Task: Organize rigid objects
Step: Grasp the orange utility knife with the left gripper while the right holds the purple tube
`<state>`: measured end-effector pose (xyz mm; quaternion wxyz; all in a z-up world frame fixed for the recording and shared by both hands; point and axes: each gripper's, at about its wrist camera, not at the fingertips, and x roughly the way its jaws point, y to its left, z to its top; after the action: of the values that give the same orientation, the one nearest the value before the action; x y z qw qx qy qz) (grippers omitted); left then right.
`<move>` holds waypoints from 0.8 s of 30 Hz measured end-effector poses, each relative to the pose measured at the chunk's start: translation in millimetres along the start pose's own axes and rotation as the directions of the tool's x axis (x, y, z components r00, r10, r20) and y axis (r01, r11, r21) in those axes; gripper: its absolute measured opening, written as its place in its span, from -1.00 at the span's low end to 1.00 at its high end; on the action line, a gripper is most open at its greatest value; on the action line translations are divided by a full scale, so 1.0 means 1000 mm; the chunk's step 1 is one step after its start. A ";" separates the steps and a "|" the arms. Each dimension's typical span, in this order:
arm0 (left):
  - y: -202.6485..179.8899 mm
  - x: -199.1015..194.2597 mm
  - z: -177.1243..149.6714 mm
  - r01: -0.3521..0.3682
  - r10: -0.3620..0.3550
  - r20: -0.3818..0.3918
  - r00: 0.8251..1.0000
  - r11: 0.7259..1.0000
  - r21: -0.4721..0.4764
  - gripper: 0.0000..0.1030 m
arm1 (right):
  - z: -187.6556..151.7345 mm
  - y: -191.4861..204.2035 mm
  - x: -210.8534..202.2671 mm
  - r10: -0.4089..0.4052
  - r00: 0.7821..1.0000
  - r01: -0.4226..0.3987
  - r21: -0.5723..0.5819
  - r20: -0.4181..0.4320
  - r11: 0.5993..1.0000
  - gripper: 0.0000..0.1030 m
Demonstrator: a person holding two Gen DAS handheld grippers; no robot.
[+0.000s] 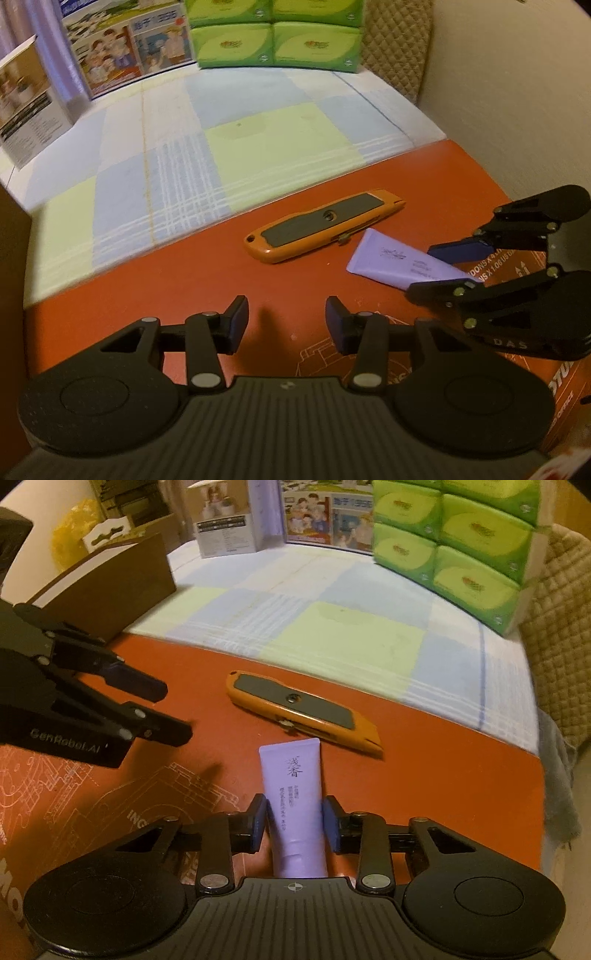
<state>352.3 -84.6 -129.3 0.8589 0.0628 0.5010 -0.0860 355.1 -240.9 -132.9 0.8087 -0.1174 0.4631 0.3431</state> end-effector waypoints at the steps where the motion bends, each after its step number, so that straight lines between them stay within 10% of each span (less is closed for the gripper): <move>1: -0.001 0.001 0.002 0.002 -0.002 0.004 1.000 1.000 0.019 -0.17 | -0.003 -0.001 -0.002 -0.017 1.000 0.017 0.013 0.004 1.000 -0.42; 9: -0.001 0.013 0.022 0.057 -0.073 0.063 0.995 0.974 0.218 0.02 | -0.025 -0.029 -0.025 -0.164 0.986 0.157 0.240 0.008 0.958 -0.42; 24: -0.017 0.061 0.041 0.172 -0.208 0.011 0.978 0.837 0.520 0.16 | -0.036 -0.051 -0.042 -0.207 0.978 0.187 0.419 0.004 0.889 -0.42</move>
<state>412.7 -114.6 -162.7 0.8140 0.2374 0.4343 -0.3040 350.8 -315.3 -123.5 0.8566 0.0196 0.4916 0.1554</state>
